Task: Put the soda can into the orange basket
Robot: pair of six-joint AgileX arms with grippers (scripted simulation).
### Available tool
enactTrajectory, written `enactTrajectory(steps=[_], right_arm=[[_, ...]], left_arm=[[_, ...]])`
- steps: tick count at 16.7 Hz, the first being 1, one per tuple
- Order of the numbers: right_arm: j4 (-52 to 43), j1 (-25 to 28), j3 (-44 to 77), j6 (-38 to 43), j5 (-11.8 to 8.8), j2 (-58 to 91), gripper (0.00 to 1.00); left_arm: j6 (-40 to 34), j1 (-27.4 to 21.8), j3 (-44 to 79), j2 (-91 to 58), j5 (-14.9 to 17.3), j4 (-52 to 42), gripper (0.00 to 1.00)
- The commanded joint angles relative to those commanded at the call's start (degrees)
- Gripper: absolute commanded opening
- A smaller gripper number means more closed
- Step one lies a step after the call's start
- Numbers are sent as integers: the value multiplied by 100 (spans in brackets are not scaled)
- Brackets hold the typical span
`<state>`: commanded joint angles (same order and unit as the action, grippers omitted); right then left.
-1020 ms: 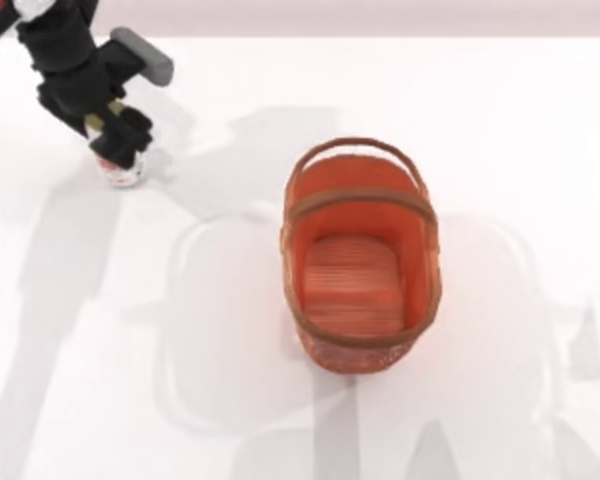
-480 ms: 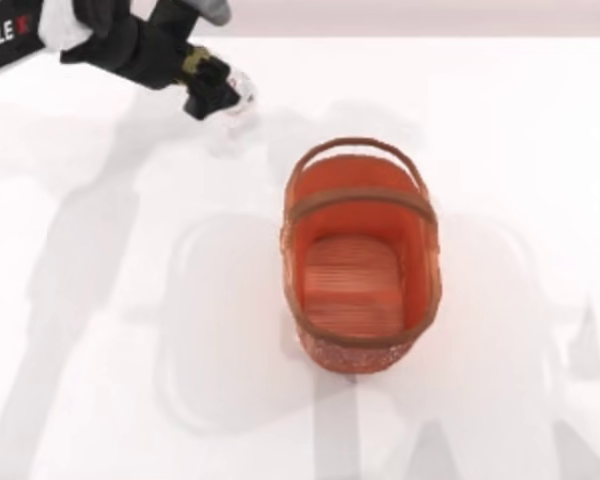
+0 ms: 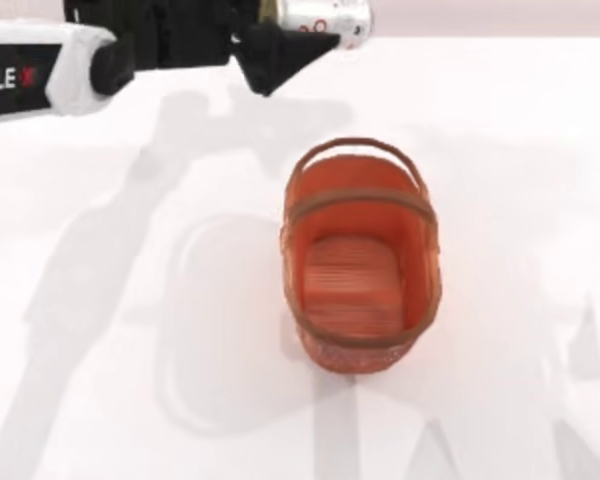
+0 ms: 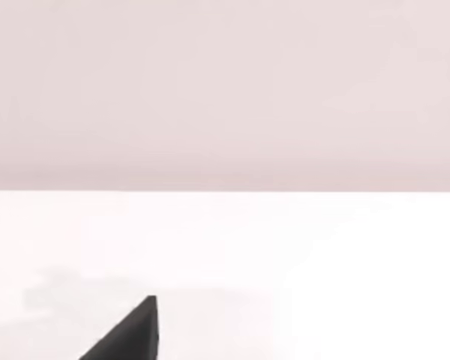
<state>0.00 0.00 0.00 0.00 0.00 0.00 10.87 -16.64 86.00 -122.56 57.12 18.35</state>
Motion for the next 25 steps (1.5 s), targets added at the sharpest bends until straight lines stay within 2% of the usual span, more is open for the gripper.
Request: enactTrajectory(steps=[4, 7, 14, 21, 25], right_arm=[[0, 0, 0, 0, 0, 0, 100], [0, 0, 0, 0, 0, 0, 100], [0, 0, 0, 0, 0, 0, 100], [0, 0, 0, 0, 0, 0, 100], [0, 0, 0, 0, 0, 0, 100]], left_arm=[[-590, -185, -969, 589, 1048, 1535, 0], [-808, -256, -1337, 831, 1450, 2047, 0], [-816, -235, -1381, 746, 1496, 2181, 0], [-837, -131, -1862, -337, 1508, 3852, 0], [-848, -115, -1973, -520, 1502, 4087, 0]])
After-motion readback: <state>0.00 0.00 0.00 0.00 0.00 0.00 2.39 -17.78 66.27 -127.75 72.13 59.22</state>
